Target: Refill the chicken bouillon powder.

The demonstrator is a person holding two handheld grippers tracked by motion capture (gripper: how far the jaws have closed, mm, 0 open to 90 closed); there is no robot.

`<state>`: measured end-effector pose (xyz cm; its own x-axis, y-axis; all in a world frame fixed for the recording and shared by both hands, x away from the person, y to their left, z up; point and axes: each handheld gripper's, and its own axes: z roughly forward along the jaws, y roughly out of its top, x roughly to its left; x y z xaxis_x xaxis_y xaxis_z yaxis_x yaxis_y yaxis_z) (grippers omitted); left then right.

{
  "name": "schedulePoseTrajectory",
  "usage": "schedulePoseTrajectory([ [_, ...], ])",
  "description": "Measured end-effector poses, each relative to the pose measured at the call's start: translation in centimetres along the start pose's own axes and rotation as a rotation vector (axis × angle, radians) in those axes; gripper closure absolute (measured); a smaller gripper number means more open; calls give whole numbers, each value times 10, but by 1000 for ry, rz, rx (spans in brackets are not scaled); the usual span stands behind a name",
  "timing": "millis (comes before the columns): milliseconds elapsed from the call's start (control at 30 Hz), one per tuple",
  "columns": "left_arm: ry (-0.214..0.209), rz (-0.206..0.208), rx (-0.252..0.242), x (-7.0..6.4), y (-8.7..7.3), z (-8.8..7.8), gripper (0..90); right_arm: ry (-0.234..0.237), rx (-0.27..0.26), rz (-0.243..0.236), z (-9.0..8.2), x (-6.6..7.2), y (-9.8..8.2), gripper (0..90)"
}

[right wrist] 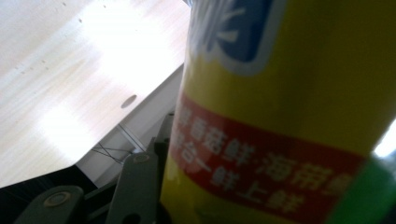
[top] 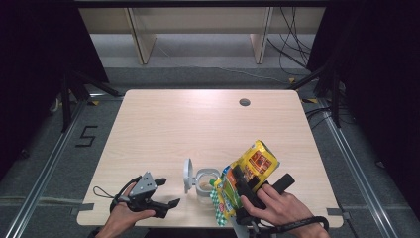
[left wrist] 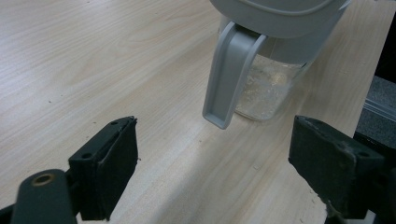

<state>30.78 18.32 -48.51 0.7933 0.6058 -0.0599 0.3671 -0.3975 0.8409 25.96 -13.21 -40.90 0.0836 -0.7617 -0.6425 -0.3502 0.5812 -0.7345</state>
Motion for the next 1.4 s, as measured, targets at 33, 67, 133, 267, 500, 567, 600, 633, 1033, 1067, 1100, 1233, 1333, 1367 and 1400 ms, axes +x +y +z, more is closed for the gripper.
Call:
schedulePoseTrajectory([
  [33, -4, -12, -8, -1, 0, 1, 152, -6, 11, -9, 1, -1, 0, 592],
  [67, -8, -1, -11, 0, 1, 1, 152, -6, 11, -9, 1, -1, 0, 592],
  [133, -8, 6, -5, 0, 0, 0, 152, -8, 16, -7, 0, 1, 1, 592],
  [267, -11, -5, -6, 0, 1, 0, 152, -1, 7, 0, 0, 0, 0, 593],
  [500, -7, -5, -6, 0, 0, 0, 152, -13, 9, -14, -1, 0, -1, 593],
  [567, -12, 7, -4, 1, 1, 0, 152, -6, 18, 6, -2, 2, -1, 594],
  [600, -11, 7, -5, 0, 1, 0, 152, -5, 18, 1, -2, 2, -1, 594],
  [633, -11, 7, -5, 0, 1, 0, 151, -4, 18, -7, -2, 2, -1, 594],
  [1033, 3, -14, -9, -1, 1, -1, 152, -4, 19, -2, -3, 3, -3, 595],
  [1067, 3, -24, -19, 0, 1, -1, 152, -3, 17, -1, -3, 3, -3, 595],
  [1100, 3, -21, -20, 1, 2, -2, 152, 11, 9, 6, -2, 3, -3, 595],
  [1233, -2, -26, -15, 1, 1, -2, 152, 13, 10, 5, -2, 2, -4, 596],
  [1333, 0, -2, -19, 2, 2, -1, 152, 31, 8, 12, -4, 3, -5, 599],
  [1367, 0, -4, -19, 2, 2, -1, 152, 20, 9, 9, -3, 3, -5, 599],
  [1400, 0, -2, -19, 2, 2, -1, 152, 35, 12, 32, -4, 5, -5, 600],
])
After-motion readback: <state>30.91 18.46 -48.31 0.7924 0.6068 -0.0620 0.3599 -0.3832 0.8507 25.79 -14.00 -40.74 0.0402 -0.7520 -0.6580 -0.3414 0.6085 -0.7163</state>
